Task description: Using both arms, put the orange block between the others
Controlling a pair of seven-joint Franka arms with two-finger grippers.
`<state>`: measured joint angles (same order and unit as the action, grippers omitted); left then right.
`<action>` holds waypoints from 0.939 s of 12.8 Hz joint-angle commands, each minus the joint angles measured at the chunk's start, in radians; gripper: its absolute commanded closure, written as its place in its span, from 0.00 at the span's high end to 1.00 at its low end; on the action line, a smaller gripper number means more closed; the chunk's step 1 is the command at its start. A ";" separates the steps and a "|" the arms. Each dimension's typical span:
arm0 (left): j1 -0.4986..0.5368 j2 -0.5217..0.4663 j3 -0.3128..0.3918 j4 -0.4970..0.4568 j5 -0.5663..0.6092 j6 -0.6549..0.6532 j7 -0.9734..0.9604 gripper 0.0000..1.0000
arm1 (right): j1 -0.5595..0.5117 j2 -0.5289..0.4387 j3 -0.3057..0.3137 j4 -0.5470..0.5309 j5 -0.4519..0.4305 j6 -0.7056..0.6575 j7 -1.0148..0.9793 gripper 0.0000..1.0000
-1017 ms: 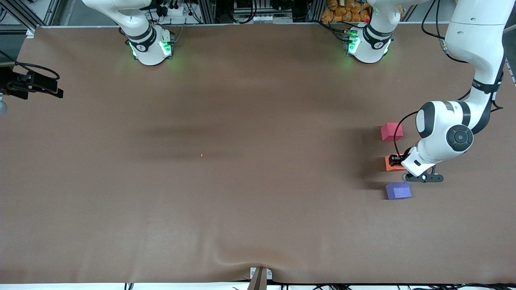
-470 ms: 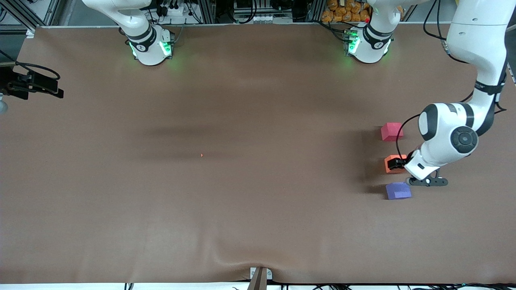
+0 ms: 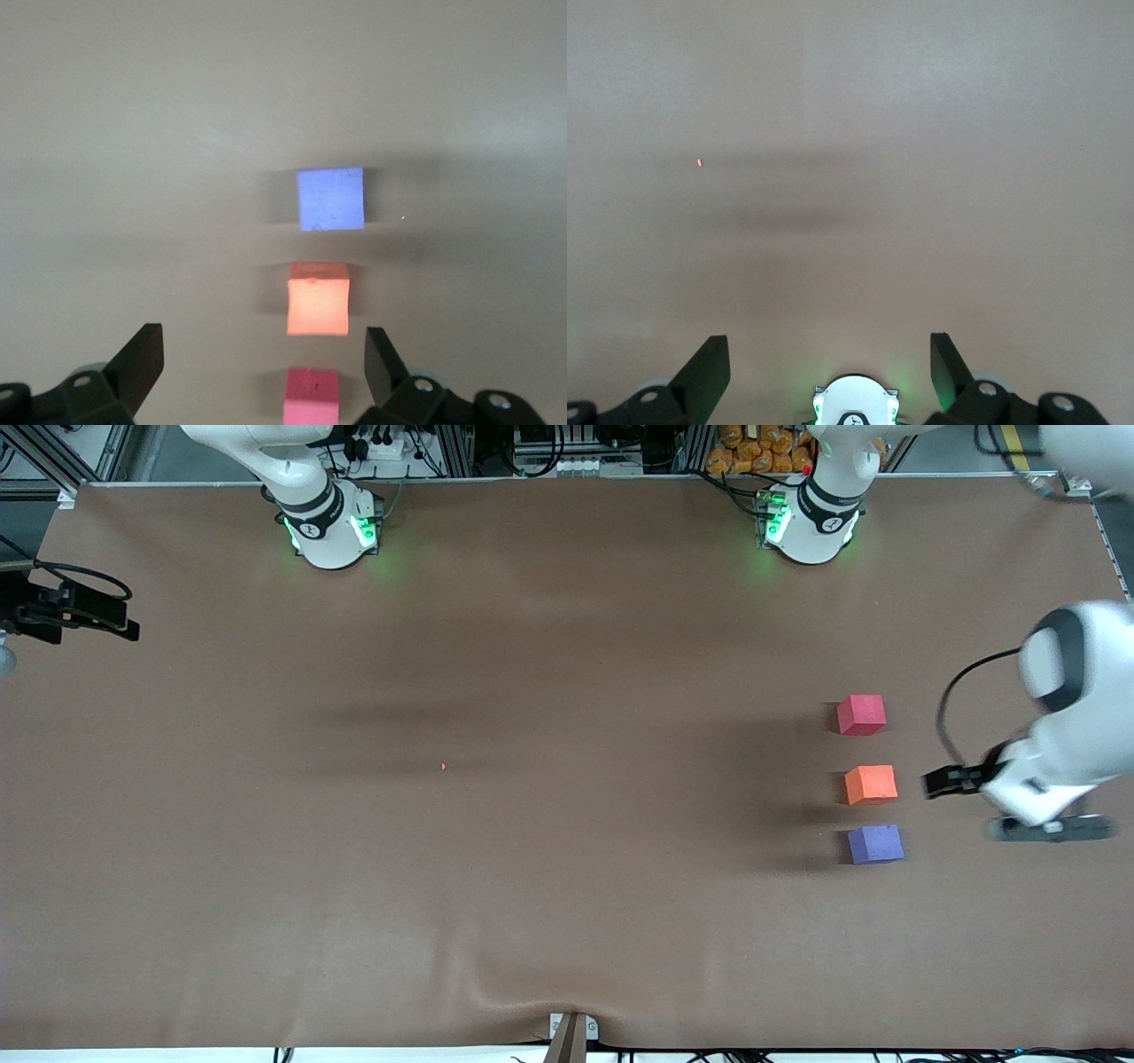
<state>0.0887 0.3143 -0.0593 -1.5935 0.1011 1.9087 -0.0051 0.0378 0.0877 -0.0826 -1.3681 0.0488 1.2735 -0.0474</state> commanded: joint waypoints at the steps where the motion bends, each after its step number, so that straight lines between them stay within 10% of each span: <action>1: 0.019 0.005 -0.004 0.192 0.014 -0.202 -0.003 1.00 | -0.016 -0.009 0.010 0.006 -0.004 -0.006 -0.008 1.00; 12: 0.069 -0.274 -0.016 0.202 -0.104 -0.430 0.007 1.00 | -0.015 -0.008 0.010 0.006 0.000 -0.006 -0.002 1.00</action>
<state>0.1416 0.0717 -0.0631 -1.3729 0.0154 1.5093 -0.0060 0.0378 0.0875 -0.0834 -1.3665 0.0482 1.2735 -0.0474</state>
